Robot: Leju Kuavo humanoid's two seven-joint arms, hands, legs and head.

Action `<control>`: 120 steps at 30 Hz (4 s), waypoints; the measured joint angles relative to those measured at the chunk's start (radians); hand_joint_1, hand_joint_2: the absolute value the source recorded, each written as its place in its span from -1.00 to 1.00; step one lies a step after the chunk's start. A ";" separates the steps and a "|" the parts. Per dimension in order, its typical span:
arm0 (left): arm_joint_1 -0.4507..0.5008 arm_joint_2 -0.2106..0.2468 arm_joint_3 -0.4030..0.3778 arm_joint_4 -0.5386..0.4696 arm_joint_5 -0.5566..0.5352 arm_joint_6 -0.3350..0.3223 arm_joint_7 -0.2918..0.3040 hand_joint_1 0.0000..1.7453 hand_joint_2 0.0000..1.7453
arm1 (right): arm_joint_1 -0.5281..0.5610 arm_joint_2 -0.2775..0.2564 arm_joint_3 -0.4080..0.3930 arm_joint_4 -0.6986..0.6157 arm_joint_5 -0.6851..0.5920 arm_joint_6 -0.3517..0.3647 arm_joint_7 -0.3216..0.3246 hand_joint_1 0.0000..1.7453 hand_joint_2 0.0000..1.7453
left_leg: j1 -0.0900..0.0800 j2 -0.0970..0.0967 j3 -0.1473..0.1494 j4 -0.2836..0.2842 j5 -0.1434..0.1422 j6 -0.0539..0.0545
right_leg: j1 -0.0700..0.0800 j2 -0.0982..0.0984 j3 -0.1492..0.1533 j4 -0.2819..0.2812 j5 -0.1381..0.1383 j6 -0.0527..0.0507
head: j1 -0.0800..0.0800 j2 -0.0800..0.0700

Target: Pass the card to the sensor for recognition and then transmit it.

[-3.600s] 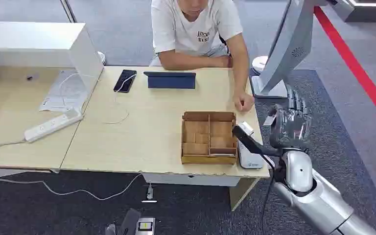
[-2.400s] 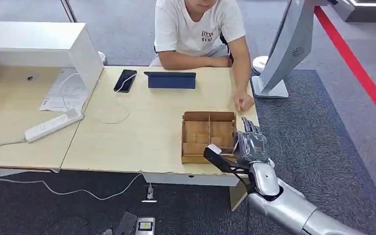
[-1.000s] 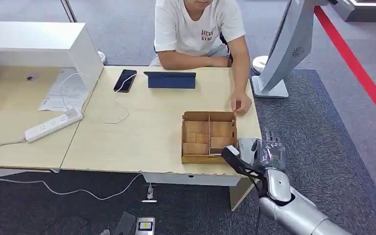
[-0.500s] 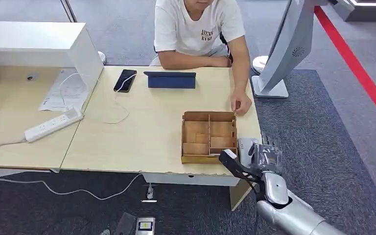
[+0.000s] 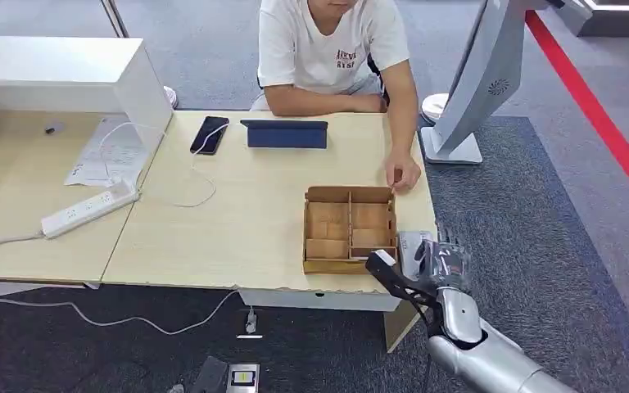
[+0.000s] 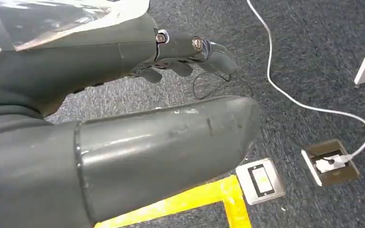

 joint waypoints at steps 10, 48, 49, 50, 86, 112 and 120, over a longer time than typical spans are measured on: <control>0.000 0.000 0.004 0.000 -0.007 0.000 -0.002 -1.00 -1.00 | 0.004 0.007 0.006 0.005 -0.010 -0.031 -0.005 1.00 1.00 | 0.000 0.000 0.000 0.000 0.000 0.000 | 0.000 0.000 0.000 0.000 0.000 0.000 | 0.000 0.000; -0.033 -0.013 0.017 0.010 0.036 0.000 0.030 -1.00 -1.00 | -0.361 0.060 0.072 -0.251 -0.075 0.208 0.013 1.00 1.00 | 0.000 0.000 -0.003 0.000 0.002 -0.001 | 0.000 0.000 -0.003 0.002 0.002 0.000 | 0.000 0.000; -0.034 -0.012 0.010 0.010 0.038 0.000 0.039 -1.00 -1.00 | -0.368 0.066 0.079 -0.242 -0.075 0.206 0.013 1.00 1.00 | 0.000 0.000 -0.003 0.000 0.002 -0.001 | 0.000 0.000 -0.003 0.001 0.002 0.000 | 0.000 0.000; -0.035 -0.011 0.000 0.010 0.042 0.000 0.047 -1.00 -1.00 | -0.375 0.071 0.087 -0.233 -0.074 0.205 0.013 1.00 1.00 | 0.000 0.000 -0.003 0.000 0.002 -0.001 | 0.000 0.000 -0.003 0.001 0.002 0.000 | 0.000 0.000; -0.029 0.009 -0.113 0.006 -0.001 0.000 0.086 -1.00 -1.00 | -0.305 0.111 0.004 -0.085 -0.246 -0.163 -0.070 -1.00 -1.00 | 0.000 0.000 -0.003 0.000 0.002 -0.002 | 0.000 0.000 -0.004 0.001 0.002 0.000 | 0.000 0.000; 0.000 -0.027 0.253 0.043 -0.236 0.000 -0.084 -1.00 -1.00 | 0.114 0.002 -0.132 -0.570 -0.151 -0.168 -0.244 -1.00 1.00 | 0.000 0.000 -0.004 0.000 0.002 -0.002 | 0.000 0.000 -0.005 0.001 0.003 -0.001 | 0.000 0.000; -0.012 -0.034 0.262 0.068 -0.213 -0.007 -0.068 -1.00 -1.00 | 0.124 -0.014 -0.068 -0.549 0.283 0.075 -0.055 -1.00 1.00 | 0.000 0.000 -0.005 0.000 0.002 -0.002 | 0.000 0.000 -0.005 0.001 0.003 -0.001 | 0.000 0.000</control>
